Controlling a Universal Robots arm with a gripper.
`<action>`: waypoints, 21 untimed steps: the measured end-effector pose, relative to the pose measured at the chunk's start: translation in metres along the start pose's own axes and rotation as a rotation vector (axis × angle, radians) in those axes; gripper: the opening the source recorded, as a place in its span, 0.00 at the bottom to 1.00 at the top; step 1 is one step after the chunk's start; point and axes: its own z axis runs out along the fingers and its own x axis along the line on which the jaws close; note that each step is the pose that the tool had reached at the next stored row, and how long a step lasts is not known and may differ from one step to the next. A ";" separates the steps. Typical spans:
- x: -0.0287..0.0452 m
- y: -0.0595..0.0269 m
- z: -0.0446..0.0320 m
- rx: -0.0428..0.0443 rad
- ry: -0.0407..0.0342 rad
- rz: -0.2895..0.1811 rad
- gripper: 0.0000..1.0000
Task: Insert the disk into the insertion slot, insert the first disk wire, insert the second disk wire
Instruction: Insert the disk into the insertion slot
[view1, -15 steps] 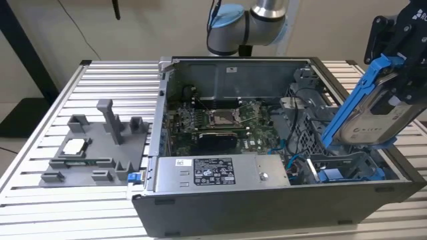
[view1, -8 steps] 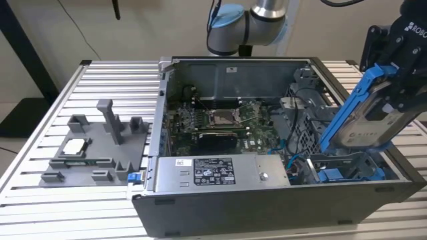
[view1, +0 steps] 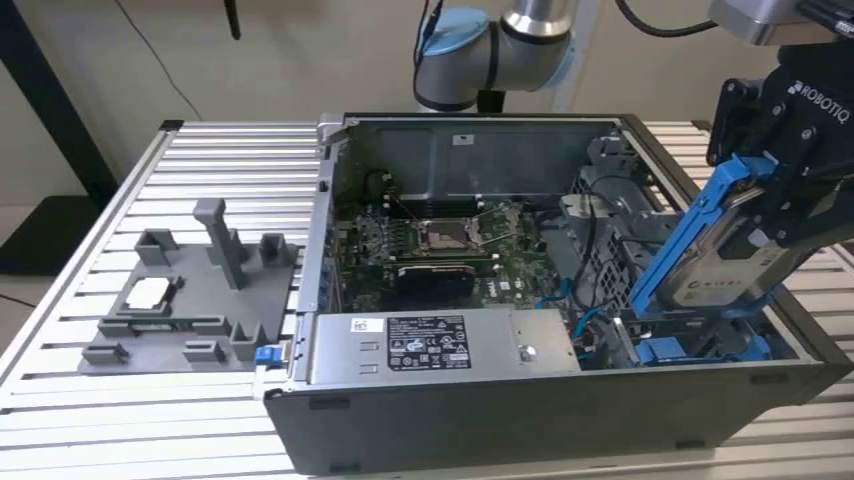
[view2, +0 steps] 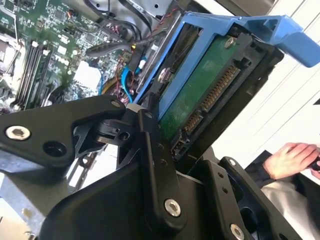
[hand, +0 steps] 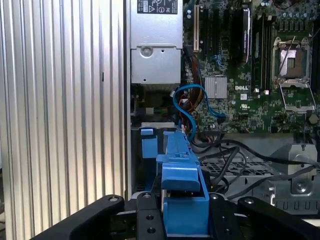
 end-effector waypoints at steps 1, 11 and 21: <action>0.0000 0.0000 0.0017 0.0001 0.0000 0.000 0.33; 0.0022 -0.0001 0.0179 0.0003 -0.0001 0.000 0.33; 0.0050 -0.0006 0.0321 0.0004 -0.0001 0.002 0.33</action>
